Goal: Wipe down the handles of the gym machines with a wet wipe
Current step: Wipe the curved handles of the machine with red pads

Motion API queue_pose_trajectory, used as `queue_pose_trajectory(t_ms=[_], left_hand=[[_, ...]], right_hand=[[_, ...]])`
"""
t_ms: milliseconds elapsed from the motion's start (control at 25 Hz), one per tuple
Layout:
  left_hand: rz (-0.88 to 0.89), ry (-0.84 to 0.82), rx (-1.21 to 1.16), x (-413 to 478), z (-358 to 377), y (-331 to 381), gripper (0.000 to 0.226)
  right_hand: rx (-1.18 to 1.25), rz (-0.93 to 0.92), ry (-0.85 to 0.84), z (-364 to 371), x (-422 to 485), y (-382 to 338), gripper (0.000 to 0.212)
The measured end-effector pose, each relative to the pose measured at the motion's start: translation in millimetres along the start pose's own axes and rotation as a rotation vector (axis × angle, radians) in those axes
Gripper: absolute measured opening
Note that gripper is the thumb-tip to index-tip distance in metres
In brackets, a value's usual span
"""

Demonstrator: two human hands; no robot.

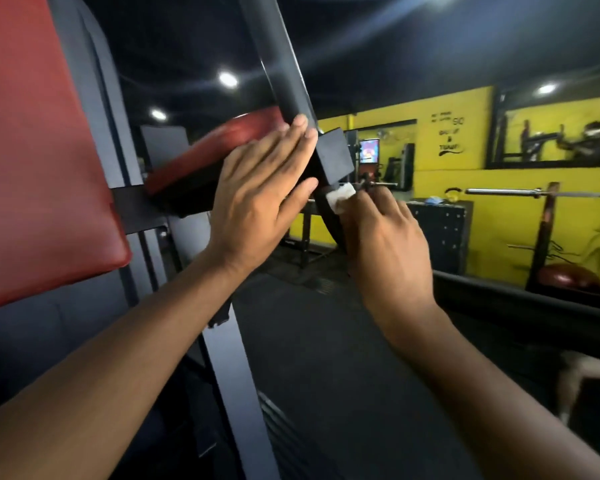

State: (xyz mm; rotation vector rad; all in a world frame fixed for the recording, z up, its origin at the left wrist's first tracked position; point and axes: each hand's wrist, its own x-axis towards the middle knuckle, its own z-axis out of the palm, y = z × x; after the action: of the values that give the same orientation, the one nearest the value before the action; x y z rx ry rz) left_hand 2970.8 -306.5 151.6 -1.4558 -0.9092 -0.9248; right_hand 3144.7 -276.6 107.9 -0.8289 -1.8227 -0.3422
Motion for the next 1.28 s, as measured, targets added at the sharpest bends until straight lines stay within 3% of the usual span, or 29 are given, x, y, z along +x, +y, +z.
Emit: queue_pose_trajectory(t_ms=[200,400,520,720,840,960,1080,1280], left_hand=[[0.199,0.011,0.006,11,5,-20,0.036],[0.367,-0.02,0.094,22,-3,-23,0.031],[0.401,-0.057,0.144,28,-8,-25,0.031],[0.365,-0.115,0.197,25,-13,-14,0.03],[0.343,-0.14,0.214,25,-18,-10,0.03],[0.346,-0.157,0.242,27,-20,-5,0.029],[0.368,-0.161,0.274,29,-21,-4,0.027],[0.361,-0.185,0.284,27,-25,-2,0.028]], right_hand=[[0.015,-0.027,0.03,4,11,-15,0.04],[-0.24,-0.231,-0.044,-7,-11,-3,0.038],[-0.25,-0.38,0.025,-6,2,-5,0.03],[-0.301,-0.468,-0.142,-11,-13,8,0.04],[-0.215,-0.304,-0.273,-28,-2,1,0.033],[-0.078,-0.002,-0.339,-35,6,-6,0.04],[0.199,0.27,-0.328,-26,39,-3,0.02],[0.76,0.621,-0.712,-20,69,13,0.021]])
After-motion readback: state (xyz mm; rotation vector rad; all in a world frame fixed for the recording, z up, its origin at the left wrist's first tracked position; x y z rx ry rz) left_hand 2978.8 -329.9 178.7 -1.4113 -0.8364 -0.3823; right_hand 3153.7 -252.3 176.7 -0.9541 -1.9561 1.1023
